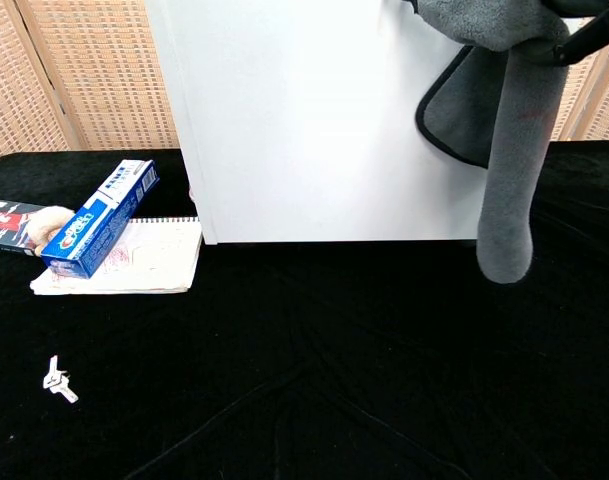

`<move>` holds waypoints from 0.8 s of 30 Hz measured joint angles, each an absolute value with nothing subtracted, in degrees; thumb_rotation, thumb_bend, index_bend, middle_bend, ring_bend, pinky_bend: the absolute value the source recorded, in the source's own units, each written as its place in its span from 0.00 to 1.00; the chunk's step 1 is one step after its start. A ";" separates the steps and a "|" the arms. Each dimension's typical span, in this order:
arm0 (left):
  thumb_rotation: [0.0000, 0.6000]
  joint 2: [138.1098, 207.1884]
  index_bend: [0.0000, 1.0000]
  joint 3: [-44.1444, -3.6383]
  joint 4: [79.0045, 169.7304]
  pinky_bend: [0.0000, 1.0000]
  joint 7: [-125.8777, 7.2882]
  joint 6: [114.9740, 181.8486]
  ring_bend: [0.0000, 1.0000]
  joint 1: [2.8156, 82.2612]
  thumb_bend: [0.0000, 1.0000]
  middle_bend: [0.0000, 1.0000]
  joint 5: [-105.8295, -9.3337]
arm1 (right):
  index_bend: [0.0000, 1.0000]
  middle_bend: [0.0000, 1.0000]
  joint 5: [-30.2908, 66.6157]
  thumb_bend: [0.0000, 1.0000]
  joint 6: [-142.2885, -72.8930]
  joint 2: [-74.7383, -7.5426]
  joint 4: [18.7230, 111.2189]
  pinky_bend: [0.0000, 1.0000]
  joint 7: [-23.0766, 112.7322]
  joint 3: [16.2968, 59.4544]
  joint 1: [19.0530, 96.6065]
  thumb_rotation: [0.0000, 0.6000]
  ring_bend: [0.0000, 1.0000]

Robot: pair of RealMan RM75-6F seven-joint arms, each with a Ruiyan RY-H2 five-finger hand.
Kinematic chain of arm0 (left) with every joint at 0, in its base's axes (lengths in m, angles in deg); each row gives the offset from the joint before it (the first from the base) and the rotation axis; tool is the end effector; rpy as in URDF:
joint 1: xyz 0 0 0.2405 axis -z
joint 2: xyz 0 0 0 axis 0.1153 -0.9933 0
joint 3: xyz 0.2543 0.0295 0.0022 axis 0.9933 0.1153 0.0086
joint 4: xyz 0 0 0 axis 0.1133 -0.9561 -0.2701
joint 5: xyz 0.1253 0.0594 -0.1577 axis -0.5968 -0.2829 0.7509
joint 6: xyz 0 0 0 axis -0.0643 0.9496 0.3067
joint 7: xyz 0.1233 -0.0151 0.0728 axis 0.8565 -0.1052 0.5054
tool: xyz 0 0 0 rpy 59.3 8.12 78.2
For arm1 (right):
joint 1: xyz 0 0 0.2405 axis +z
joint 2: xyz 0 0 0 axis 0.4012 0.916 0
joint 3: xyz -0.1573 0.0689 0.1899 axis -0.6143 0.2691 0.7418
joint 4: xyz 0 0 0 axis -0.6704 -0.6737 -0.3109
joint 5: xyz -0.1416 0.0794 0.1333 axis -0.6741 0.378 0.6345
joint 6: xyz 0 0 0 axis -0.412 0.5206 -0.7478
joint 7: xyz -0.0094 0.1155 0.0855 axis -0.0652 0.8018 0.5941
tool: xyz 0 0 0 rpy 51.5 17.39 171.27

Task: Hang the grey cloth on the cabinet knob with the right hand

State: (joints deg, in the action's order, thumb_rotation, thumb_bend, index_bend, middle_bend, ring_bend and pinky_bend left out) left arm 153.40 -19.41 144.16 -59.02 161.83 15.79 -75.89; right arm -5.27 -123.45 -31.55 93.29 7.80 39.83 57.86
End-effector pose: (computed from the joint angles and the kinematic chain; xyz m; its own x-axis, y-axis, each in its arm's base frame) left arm -0.3172 0.2069 0.1517 0.3924 0.0867 0.9157 0.9175 0.0329 -0.3963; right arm -0.1098 -0.3011 0.1118 0.5102 0.3636 0.7794 -0.6630 -0.4110 0.6257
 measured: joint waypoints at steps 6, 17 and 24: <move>1.00 153.53 0.00 -19.41 144.13 0.00 -58.71 161.66 0.00 15.87 0.00 0.00 -75.69 | 0.81 1.00 -5.65 0.83 -123.84 -31.52 93.46 1.00 8.12 40.15 57.24 1.00 1.00; 1.00 153.63 0.00 -19.33 144.27 0.00 -58.25 161.73 0.00 15.86 0.00 0.00 -75.72 | 0.81 1.00 -6.94 0.83 -124.15 -31.25 93.75 1.00 8.80 40.28 56.64 1.00 1.00; 1.00 153.62 0.00 -19.33 144.23 0.00 -58.26 161.70 0.00 15.85 0.00 0.00 -75.61 | 0.81 1.00 -7.86 0.83 -124.51 -31.72 94.01 1.00 8.87 40.60 56.50 1.00 1.00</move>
